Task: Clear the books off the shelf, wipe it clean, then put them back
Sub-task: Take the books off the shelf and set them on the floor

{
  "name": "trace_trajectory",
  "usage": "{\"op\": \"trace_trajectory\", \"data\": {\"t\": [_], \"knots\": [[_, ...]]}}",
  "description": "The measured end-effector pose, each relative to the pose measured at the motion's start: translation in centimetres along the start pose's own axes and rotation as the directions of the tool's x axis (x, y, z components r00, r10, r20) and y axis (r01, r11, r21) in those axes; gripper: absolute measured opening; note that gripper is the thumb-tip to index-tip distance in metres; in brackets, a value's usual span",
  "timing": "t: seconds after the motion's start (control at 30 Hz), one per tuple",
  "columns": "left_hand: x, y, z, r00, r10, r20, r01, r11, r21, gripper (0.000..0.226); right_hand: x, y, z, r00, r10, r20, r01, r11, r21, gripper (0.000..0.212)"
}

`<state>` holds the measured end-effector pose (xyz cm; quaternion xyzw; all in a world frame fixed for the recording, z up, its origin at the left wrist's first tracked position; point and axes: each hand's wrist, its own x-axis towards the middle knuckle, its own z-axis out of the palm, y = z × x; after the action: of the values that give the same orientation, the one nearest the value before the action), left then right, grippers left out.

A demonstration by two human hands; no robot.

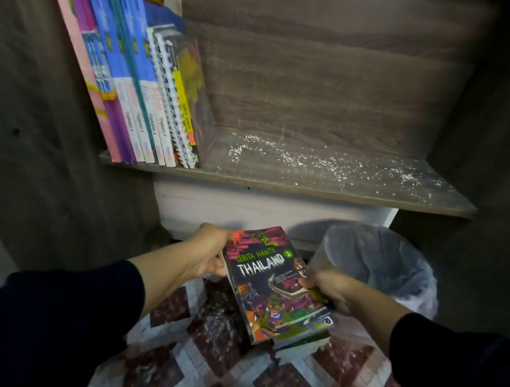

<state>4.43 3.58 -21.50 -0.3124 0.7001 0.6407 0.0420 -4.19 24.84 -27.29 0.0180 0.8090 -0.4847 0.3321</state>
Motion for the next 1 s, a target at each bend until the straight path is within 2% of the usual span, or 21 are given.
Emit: {"op": "trace_trajectory", "data": {"t": [0.07, 0.13, 0.2, 0.33, 0.4, 0.43, 0.5, 0.57, 0.63, 0.67, 0.77, 0.83, 0.9, 0.93, 1.0], "knots": [[1.6, -0.8, 1.5, 0.999, -0.013, 0.045, 0.014, 1.000, -0.026, 0.025, 1.2, 0.9, 0.4, 0.990, -0.014, -0.143, 0.004, 0.998, -0.070, 0.022], [3.4, -1.7, 2.9, 0.996, -0.043, 0.078, 0.046, 0.998, -0.038, 0.032, 2.5, 2.0, 0.8, 0.979, -0.034, -0.199, 0.012, 0.994, -0.110, 0.031], [4.9, -2.5, 4.3, 0.992, -0.068, 0.103, 0.073, 0.996, -0.051, 0.030, 4.0, 2.7, 1.1, 0.972, -0.066, -0.225, 0.034, 0.989, -0.141, 0.028], [7.4, -3.3, 6.3, 0.983, -0.100, 0.152, 0.126, 0.977, -0.171, 0.028, 6.3, 3.1, 0.5, 0.962, -0.103, -0.252, 0.004, 0.931, -0.366, 0.027], [8.0, -3.5, 6.8, 0.982, -0.093, 0.164, 0.125, 0.972, -0.198, 0.028, 6.3, 2.3, 0.5, 0.970, -0.096, -0.223, 0.000, 0.920, -0.393, 0.023], [8.3, -3.6, 6.9, 0.982, -0.086, 0.169, 0.117, 0.977, -0.181, 0.028, 5.9, 1.8, 0.7, 0.978, -0.083, -0.189, -0.007, 0.902, -0.432, 0.026], [8.7, -3.5, 6.9, 0.988, -0.061, 0.142, 0.081, 0.988, -0.135, 0.026, 6.0, 1.4, 1.2, 0.977, 0.003, -0.214, -0.080, 0.932, -0.353, 0.030], [9.1, -3.2, 6.7, 0.989, -0.047, 0.141, 0.053, 0.998, -0.034, 0.027, 6.4, 1.3, 1.5, 0.962, -0.068, -0.265, -0.073, 0.870, -0.488, 0.031], [8.5, -2.5, 6.2, 0.990, -0.037, 0.135, 0.022, 0.993, 0.112, 0.014, 6.5, 0.8, 1.7, 0.940, -0.125, -0.319, -0.084, 0.818, -0.569, 0.033], [7.9, -2.0, 5.8, 0.991, -0.027, 0.130, 0.004, 0.984, 0.175, 0.017, 6.3, 0.4, 1.7, 0.932, -0.169, -0.320, -0.064, 0.793, -0.605, 0.034], [5.6, 0.1, 4.5, 0.989, 0.027, 0.143, -0.074, 0.939, 0.336, 0.021, 5.3, -0.4, 1.7, 0.940, -0.227, -0.253, 0.005, 0.754, -0.657, 0.031], [3.5, 2.9, 2.9, 0.980, 0.145, 0.140, -0.191, 0.885, 0.423, 0.021, 4.1, -1.2, 1.4, 0.949, -0.239, -0.206, 0.040, 0.739, -0.672, 0.027], [1.0, 6.6, 0.8, 0.920, 0.384, 0.083, -0.363, 0.751, 0.552, 0.021, 2.8, -2.0, 1.1, 0.947, -0.257, -0.191, 0.064, 0.738, -0.672, 0.019], [-0.4, 8.6, -0.5, 0.844, 0.535, 0.029, -0.427, 0.639, 0.639, 0.022, 2.1, -2.5, 0.9, 0.946, -0.256, -0.197, 0.064, 0.748, -0.661, 0.014], [-2.9, 12.6, -3.8, 0.614, 0.785, -0.076, -0.442, 0.422, 0.792, 0.026, 0.8, -3.6, 0.7, 0.942, -0.265, -0.207, 0.078, 0.771, -0.632, 0.015]]}}
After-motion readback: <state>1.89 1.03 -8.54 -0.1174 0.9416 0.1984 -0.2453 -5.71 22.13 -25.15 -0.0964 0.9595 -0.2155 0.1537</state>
